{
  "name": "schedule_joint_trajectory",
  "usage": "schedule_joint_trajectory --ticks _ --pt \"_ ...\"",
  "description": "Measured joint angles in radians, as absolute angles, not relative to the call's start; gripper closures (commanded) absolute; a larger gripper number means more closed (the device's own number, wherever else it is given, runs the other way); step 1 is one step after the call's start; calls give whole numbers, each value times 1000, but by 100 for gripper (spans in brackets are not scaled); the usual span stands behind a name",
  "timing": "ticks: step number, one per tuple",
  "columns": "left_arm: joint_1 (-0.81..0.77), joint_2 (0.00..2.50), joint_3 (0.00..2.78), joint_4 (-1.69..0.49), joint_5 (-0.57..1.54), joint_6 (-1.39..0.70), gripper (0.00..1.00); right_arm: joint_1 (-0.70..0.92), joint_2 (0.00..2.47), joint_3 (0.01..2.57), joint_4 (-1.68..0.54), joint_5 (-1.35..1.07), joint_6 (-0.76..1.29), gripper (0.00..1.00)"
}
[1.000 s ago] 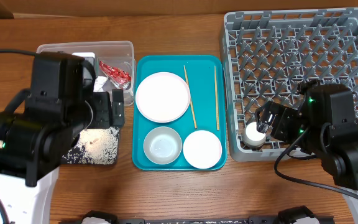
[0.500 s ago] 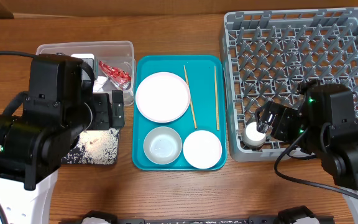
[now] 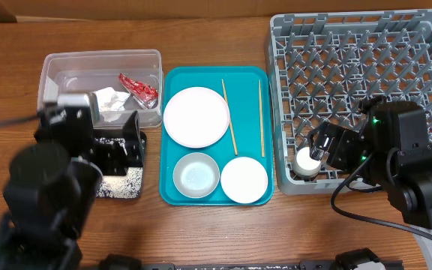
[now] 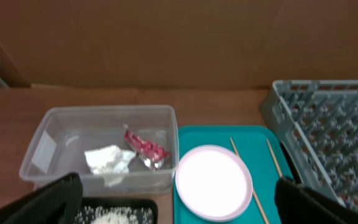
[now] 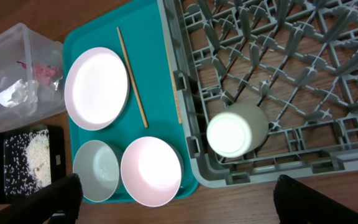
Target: Sort waste into correct bins and load items into the dishwasher
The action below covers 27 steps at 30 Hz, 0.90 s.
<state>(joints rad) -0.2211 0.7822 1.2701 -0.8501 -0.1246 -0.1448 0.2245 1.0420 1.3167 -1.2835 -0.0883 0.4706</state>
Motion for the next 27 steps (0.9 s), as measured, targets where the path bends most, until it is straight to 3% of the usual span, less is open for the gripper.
schedule_joint_trajectory --ticks 12,27 --pt "-200 297 513 -339 -89 -126 0 224 1043 1317 -1284 -88 471 0" --pt "-200 17 21 -33 -10 -127 0 224 1044 1316 -1285 -89 471 0"
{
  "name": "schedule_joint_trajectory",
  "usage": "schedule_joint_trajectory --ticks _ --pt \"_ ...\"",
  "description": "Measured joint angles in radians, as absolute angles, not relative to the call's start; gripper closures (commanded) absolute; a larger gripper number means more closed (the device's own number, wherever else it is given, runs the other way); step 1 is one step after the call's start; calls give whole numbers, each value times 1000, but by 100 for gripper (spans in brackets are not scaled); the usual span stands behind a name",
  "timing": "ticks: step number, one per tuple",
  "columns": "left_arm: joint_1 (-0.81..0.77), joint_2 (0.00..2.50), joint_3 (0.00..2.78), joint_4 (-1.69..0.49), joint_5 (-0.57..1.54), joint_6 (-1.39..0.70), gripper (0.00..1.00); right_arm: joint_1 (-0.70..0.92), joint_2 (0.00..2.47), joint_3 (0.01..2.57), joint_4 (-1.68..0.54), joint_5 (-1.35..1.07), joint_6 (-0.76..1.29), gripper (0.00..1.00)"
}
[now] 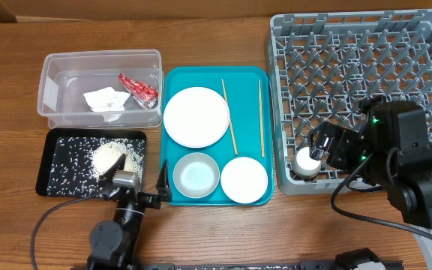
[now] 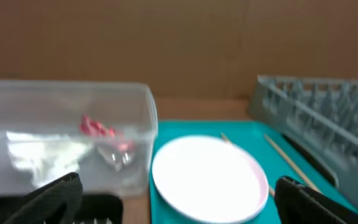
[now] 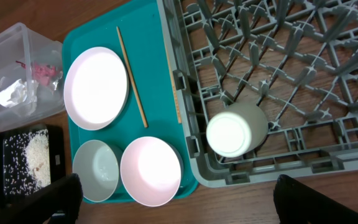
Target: Sort waste into correct bins and load items into the dishwasher
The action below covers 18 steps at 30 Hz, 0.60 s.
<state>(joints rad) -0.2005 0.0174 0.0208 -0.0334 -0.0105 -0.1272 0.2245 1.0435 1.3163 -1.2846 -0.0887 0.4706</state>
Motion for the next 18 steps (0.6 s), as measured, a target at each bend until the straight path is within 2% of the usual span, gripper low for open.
schedule_joint_trajectory --ticks 18 --pt "-200 17 8 -76 9 -127 0 224 1044 1317 -1283 -89 471 0"
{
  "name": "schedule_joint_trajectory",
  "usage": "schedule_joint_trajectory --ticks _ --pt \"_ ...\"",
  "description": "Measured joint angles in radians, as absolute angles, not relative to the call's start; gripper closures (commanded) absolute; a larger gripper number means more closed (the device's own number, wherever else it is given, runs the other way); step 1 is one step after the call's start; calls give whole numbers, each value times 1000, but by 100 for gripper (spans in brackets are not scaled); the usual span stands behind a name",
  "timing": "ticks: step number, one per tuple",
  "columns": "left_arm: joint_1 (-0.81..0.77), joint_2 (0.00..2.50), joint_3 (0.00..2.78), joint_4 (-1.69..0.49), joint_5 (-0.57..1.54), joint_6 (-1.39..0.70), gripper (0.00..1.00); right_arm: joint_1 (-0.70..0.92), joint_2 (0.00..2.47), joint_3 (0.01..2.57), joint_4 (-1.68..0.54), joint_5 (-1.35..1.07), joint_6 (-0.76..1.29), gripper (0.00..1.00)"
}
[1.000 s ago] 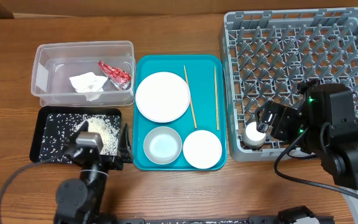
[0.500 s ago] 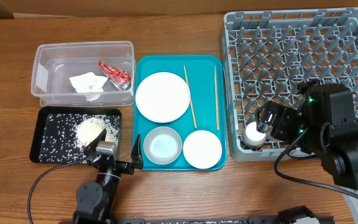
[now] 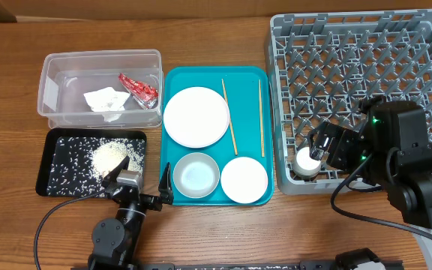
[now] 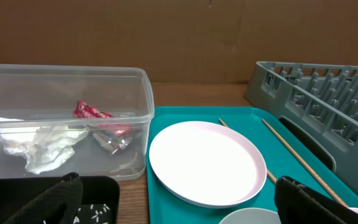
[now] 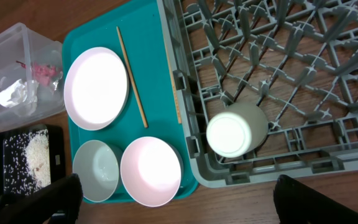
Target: Sort waste into correct bins and load items into the dishwasher
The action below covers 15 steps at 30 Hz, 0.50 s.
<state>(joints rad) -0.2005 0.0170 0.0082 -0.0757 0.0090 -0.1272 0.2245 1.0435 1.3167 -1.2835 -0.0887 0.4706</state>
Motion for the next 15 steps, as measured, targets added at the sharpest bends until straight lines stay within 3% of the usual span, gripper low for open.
schedule_joint_trajectory --ticks 7,15 --pt "-200 17 8 -75 12 -127 0 224 1044 1316 -1230 -89 472 1" --pt "-200 17 8 -75 13 -127 0 317 1076 1310 -1215 -218 474 12"
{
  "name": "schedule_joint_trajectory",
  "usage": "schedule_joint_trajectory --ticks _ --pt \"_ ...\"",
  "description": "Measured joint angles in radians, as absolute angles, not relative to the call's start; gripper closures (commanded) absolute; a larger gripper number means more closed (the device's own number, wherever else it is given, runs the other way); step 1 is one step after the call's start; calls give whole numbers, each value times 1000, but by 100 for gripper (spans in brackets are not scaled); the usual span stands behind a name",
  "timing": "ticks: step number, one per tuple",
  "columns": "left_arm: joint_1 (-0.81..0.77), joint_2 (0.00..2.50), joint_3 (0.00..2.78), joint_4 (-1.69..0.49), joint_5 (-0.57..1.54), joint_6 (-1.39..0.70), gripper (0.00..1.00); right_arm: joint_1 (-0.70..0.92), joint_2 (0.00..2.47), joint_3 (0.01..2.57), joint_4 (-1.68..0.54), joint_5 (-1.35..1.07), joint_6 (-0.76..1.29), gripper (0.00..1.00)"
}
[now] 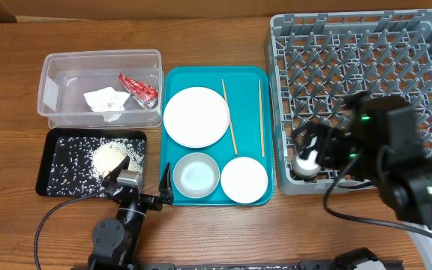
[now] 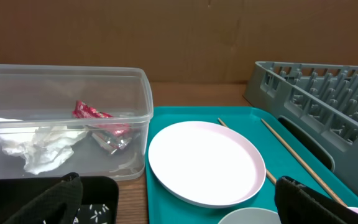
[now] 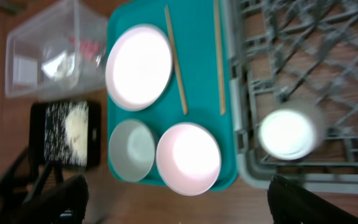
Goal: Sort waste into correct bins and load items into the dishwasher
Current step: 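Move the right gripper to the pink bowl on the teal tray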
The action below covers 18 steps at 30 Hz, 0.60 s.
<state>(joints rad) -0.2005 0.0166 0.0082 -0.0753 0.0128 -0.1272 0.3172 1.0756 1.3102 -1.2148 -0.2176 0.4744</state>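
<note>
On the teal tray [image 1: 214, 79] lie a white plate [image 1: 196, 116], a grey bowl [image 1: 196, 175], a white bowl [image 1: 244, 180] and two chopsticks [image 1: 229, 116]. A white cup [image 1: 307, 161] stands in the grey dish rack [image 1: 362, 75]. My right gripper [image 1: 315, 150] hovers open above the cup at the rack's front left corner, and its blurred wrist view takes in the cup [image 3: 288, 134] and the bowls. At the table's front edge my left gripper [image 1: 141, 184] is open and empty, looking at the plate [image 2: 204, 163].
A clear bin [image 1: 102, 88] at the back left holds a red wrapper [image 1: 138, 88] and a crumpled tissue [image 1: 107, 100]. In front of it lies a black tray [image 1: 58, 161] with scattered rice. The rack's front wall [image 1: 336, 184] borders the teal tray.
My right arm has shifted left over the rack's front left corner, and its wrist view is now blurred and takes in more of the tray. The left arm and all objects are unchanged.
At first my left arm hung over the black tray and the bin's front, hiding them from above. Then it was down at the table's front edge, open, and it has stayed there. My right gripper held open over the cup in the rack until its shift left now.
</note>
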Motion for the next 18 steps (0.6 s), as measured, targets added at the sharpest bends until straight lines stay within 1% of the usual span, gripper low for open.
schedule_joint_trajectory --ticks 2,6,11,15,18 --pt "-200 17 8 -75 13 -127 0 387 1103 1280 -1195 -229 497 18" --pt "-200 17 8 -75 13 -127 0 552 1186 1150 -1106 -220 598 23" --pt "-200 17 8 -76 13 -127 0 719 1293 1004 -1013 -144 804 24" --pt "-200 17 8 -75 15 -127 0 740 1361 956 -959 -74 976 26" --pt "-200 17 8 -75 15 -127 0 739 1425 940 -921 -46 1060 27"
